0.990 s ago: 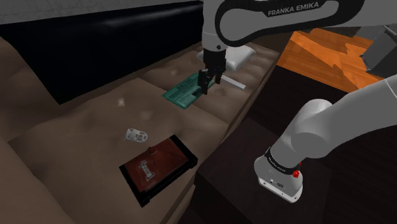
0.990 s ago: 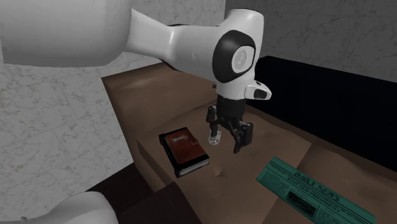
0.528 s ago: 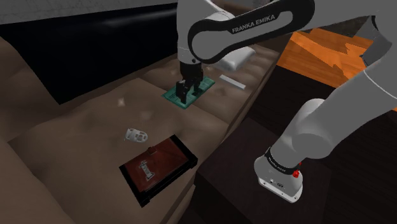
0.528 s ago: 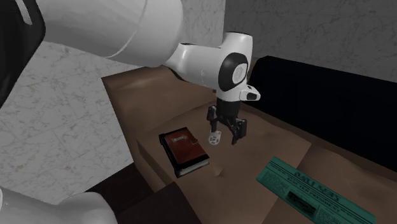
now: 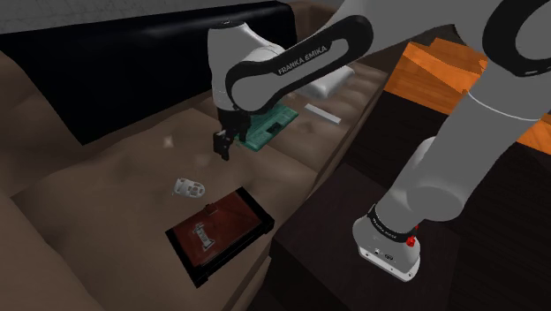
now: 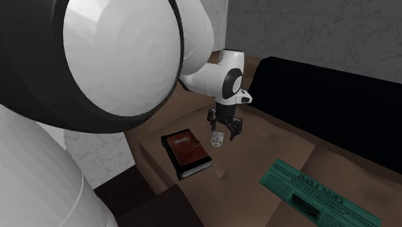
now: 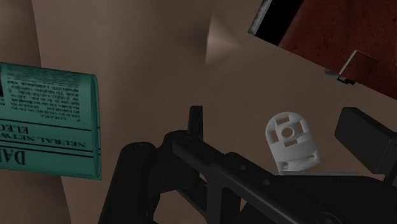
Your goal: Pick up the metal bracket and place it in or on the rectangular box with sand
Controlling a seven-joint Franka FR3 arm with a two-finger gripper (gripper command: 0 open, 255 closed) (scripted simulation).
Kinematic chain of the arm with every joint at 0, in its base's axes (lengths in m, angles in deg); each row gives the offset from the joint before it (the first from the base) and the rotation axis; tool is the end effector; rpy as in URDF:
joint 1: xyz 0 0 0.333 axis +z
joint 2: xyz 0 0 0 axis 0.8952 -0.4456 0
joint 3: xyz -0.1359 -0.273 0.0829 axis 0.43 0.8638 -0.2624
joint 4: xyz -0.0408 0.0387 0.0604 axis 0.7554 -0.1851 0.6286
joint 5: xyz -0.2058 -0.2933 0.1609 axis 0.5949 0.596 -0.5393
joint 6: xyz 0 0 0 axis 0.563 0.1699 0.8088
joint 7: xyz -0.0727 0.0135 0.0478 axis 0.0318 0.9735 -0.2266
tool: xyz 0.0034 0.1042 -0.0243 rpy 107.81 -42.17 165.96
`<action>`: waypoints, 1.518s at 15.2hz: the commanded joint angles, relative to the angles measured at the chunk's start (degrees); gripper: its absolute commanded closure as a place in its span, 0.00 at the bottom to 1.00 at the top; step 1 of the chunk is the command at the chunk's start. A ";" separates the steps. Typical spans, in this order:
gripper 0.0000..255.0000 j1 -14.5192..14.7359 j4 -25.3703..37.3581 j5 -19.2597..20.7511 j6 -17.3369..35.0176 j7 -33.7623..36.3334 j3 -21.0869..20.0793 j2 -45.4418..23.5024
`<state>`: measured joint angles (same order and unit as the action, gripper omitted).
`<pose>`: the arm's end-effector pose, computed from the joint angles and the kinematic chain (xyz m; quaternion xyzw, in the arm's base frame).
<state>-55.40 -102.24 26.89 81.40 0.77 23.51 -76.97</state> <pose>0.4775 0.2242 0.3592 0.9903 0.1357 -0.0261 0.0123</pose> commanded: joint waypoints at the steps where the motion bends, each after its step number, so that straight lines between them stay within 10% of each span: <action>1: 0.00 0.83 2.97 1.49 1.79 0.86 -0.66 -4.50; 8: 0.00 4.85 14.05 6.89 5.54 3.15 -1.49 -18.54; 23: 0.00 5.58 13.06 8.63 10.19 4.29 -0.54 -22.36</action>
<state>-49.82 -89.17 35.52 91.59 5.06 22.98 -99.33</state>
